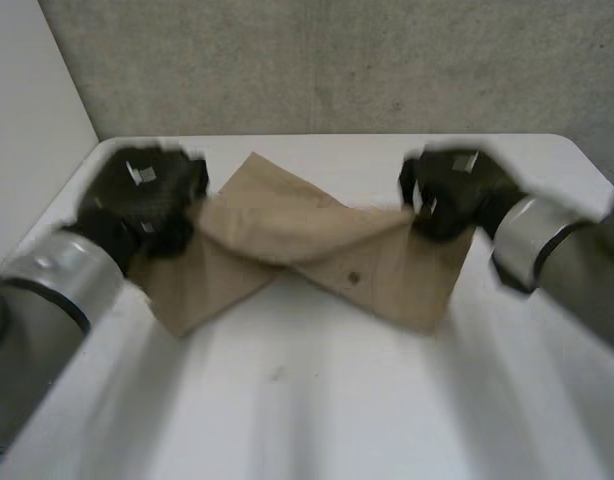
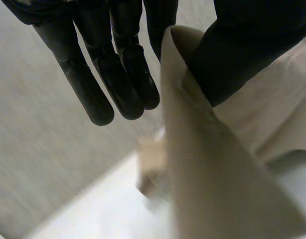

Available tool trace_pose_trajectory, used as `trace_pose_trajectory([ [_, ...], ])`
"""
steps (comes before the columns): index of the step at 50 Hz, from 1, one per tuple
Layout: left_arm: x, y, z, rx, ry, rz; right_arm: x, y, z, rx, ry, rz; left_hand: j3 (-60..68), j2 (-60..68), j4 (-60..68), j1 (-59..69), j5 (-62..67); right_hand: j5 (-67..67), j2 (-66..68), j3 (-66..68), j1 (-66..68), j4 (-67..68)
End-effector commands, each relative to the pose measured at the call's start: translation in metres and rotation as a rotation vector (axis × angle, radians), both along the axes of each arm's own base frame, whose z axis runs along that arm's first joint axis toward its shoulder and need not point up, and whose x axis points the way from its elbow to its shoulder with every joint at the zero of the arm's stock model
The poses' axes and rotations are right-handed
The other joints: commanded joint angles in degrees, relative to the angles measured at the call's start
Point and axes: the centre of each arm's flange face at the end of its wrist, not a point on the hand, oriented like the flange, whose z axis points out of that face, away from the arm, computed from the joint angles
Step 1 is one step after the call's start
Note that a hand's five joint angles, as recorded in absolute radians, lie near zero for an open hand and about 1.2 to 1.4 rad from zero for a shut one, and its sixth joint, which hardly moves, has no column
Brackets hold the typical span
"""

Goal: Fold the shorts.

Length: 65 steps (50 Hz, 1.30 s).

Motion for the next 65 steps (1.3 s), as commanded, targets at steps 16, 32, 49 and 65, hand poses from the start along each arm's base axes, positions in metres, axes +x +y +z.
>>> trace_pose_trajectory([
  [16, -0.01, -0.022, 0.04, -0.031, -0.121, 0.02, 0.0, 0.006, 0.063, -0.362, 0.46, -0.054, 11.71, 11.43, 11.33, 15.37, 13.24, 13.3, 12.65, 12.54, 24.97, 11.76],
  [32, -0.062, -0.136, -0.008, -0.155, -0.233, 0.108, 0.051, -0.102, 0.0, -0.458, 0.378, -0.156, 11.71, 11.43, 11.33, 15.37, 13.24, 13.3, 12.65, 12.54, 24.97, 11.76],
  [49, -0.07, -0.108, 0.122, -0.737, 0.152, 0.179, 0.057, -0.116, 0.113, -0.993, -0.116, -0.305, 11.71, 11.43, 11.33, 15.37, 13.24, 13.3, 12.65, 12.54, 24.97, 11.76],
  [65, -0.047, -0.064, -0.062, -0.211, -0.175, 0.093, 0.05, -0.094, -0.055, -0.449, 0.234, -0.084, 11.71, 11.43, 11.33, 15.37, 13.24, 13.3, 12.65, 12.54, 24.97, 11.76],
])
